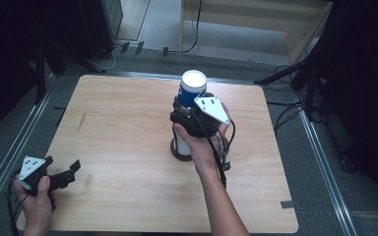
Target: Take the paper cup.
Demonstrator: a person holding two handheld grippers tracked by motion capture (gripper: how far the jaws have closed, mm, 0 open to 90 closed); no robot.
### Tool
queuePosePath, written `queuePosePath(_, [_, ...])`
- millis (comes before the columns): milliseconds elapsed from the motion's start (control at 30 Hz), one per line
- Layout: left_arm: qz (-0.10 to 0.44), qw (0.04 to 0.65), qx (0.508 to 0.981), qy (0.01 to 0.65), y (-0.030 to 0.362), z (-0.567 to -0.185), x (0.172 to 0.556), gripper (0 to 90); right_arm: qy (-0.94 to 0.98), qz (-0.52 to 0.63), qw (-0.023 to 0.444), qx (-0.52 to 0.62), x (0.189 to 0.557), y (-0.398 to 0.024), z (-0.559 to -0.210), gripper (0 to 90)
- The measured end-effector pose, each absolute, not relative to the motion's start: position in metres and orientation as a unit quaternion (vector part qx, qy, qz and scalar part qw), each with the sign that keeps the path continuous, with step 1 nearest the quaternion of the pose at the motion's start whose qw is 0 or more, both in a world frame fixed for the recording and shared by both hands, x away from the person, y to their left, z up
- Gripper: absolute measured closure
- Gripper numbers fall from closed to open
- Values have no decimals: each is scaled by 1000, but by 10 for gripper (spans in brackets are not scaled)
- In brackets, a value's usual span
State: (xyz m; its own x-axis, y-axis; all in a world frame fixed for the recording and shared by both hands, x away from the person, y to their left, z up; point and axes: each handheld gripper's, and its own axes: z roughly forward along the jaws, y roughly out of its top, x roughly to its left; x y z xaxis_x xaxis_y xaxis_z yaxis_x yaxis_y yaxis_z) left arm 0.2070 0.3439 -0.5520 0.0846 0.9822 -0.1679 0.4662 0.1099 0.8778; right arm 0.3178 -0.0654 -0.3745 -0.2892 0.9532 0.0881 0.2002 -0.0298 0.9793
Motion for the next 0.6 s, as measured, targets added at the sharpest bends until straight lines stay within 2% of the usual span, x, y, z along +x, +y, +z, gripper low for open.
queuePosePath(533, [296,434,598,605,344,-552,207,19,600,538,358,471,319,-66,-374,148])
queuePosePath(600, [296,435,598,605,344,-552,207,19,601,537,361,469,319,-66,-373,172])
